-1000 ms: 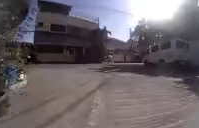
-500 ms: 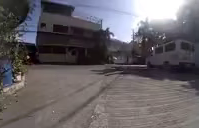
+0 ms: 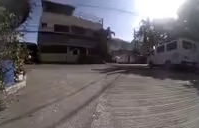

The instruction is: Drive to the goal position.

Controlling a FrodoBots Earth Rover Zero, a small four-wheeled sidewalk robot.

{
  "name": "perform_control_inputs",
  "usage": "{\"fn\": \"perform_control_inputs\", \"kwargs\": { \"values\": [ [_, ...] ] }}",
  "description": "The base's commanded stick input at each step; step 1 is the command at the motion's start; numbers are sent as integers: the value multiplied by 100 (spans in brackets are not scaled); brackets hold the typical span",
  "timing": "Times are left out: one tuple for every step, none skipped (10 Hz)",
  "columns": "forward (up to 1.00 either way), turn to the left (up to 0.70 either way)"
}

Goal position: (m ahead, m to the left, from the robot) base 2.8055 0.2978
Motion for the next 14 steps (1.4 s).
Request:
{"fn": "perform_control_inputs", "kwargs": {
  "values": [
    [0,81],
    [0,81],
    [0,81],
    [0,81],
    [0,81],
    [0,81],
    [0,81],
    [0,77],
    [0,52],
    [0,0],
    [0,0],
    [0,0],
    [0,0],
    [0,0]
  ]
}}
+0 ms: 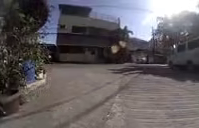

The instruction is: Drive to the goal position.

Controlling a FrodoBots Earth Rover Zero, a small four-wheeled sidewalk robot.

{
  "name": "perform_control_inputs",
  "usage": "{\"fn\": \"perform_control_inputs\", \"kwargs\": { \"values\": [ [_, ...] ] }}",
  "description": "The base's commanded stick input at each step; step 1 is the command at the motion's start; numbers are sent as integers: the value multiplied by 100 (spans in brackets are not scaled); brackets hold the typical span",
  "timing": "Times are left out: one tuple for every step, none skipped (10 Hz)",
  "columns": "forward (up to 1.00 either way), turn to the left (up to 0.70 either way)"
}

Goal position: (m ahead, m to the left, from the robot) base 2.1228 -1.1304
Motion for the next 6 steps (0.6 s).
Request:
{"fn": "perform_control_inputs", "kwargs": {
  "values": [
    [0,0],
    [0,0],
    [0,0],
    [0,0],
    [4,0],
    [15,0]
  ]
}}
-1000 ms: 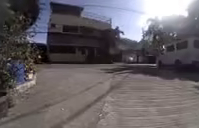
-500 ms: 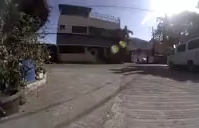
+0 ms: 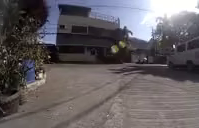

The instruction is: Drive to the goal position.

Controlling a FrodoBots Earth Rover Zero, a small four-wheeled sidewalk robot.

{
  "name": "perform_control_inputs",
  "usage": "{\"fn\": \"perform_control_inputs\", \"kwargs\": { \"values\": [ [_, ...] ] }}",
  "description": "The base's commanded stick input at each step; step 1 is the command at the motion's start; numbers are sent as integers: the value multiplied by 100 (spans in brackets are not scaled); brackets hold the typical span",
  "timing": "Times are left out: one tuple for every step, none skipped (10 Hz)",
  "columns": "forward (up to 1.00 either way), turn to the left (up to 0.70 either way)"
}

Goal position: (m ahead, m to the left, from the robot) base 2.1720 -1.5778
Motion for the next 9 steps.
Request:
{"fn": "perform_control_inputs", "kwargs": {
  "values": [
    [40,0],
    [46,0],
    [51,0],
    [53,0],
    [54,0],
    [54,0],
    [55,0],
    [55,0],
    [55,-1]
  ]
}}
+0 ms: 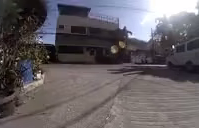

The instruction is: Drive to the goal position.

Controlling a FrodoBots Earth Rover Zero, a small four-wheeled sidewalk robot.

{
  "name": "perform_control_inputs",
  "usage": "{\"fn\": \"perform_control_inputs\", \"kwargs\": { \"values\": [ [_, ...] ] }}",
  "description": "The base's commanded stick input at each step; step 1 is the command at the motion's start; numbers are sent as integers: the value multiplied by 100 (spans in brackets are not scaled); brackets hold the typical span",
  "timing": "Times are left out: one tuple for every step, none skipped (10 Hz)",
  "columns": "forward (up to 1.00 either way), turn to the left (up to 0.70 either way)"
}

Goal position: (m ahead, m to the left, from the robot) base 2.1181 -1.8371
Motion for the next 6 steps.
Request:
{"fn": "perform_control_inputs", "kwargs": {
  "values": [
    [55,-11],
    [55,-51],
    [55,-55],
    [55,-55],
    [55,-55],
    [55,-55]
  ]
}}
